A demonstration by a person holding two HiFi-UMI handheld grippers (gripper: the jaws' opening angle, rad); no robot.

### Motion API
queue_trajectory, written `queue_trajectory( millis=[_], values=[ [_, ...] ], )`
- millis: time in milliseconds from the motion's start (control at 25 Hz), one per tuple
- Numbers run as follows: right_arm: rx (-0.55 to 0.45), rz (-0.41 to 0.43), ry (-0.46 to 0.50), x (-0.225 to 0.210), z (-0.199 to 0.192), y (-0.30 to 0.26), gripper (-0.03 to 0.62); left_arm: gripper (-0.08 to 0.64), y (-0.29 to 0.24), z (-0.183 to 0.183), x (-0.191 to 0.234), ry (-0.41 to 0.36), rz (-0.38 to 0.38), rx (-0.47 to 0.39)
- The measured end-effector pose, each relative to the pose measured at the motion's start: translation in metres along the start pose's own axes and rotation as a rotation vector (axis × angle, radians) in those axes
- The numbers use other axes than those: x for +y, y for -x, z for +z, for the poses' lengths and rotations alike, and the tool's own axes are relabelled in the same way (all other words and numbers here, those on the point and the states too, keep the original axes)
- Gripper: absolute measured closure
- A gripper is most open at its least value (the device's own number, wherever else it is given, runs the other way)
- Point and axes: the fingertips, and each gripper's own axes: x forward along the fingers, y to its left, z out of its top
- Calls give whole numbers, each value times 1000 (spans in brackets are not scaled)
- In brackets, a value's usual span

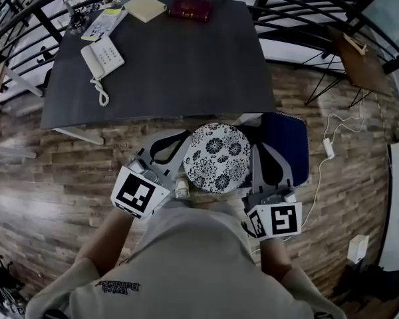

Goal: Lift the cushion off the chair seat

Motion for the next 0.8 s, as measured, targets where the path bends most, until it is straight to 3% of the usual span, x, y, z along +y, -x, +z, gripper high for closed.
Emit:
queue_trajectory(
  millis=[200,320,480,800],
  values=[
    [34,-8,-6,-15,-13,-6,589,555,-17,0,7,20,16,-16],
    [28,29,-9,-23,-21,-10,589,555,-29,0,6,28,21,-22],
    [8,103,-30,-28,-26,-12,589,555,-42,-8,-3,33,21,16],
    [85,122,-87,-55,-62,-28,589,555,-56,-44,4,116,82,112]
  ],
)
